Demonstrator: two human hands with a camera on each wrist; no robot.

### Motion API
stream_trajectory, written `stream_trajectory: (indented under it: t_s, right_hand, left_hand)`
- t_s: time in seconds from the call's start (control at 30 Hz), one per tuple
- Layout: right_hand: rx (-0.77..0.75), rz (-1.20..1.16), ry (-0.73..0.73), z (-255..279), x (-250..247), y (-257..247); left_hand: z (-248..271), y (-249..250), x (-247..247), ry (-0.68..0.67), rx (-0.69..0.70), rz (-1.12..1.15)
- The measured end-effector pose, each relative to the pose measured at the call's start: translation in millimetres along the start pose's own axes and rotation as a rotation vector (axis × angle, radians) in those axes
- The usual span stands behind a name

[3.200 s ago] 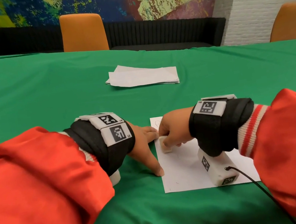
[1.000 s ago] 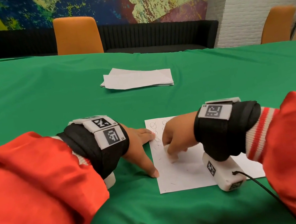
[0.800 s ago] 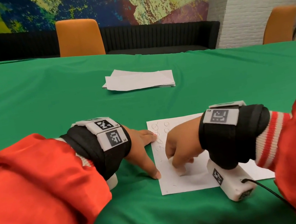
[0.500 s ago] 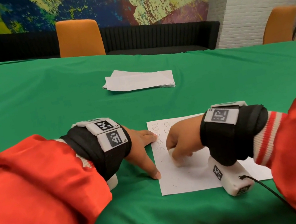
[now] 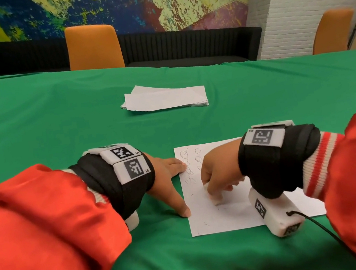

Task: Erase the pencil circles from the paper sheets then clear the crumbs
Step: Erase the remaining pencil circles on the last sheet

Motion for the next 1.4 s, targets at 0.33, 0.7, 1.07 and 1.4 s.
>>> stream_trajectory:
  t_s: [0.33,0.7,1.07,1.4]
  right_hand:
    - [-0.007,-0.088,0.088,4.2,3.6,16.3]
    - [-0.014,-0.241,0.551,28.8,-25.0,58.0]
    - [-0.192,-0.422,0.524,29.9,-27.9,48.2]
    - [0.268,0.011,0.169,13.4,-7.4,91.4]
  left_hand:
    - [1.2,0.3,-0.8,0.015,0.01,-0.002]
    - [9.9,-0.9,-14.1,0.212,0.084,0.138]
    - [19.2,34.9,-65.9,0.55,0.194,0.295]
    - [7.6,14.8,-58.6,0.469,0.029,0.272]
Point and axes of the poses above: each hand's wrist, its own z-axis away from the middle knuckle, its own x-axis out of the palm, y = z × x, the point moved 3 cm from there along -z, towards the middle knuckle, and after that the axes turned 8 degrees about -z, right-handed, at the moved point
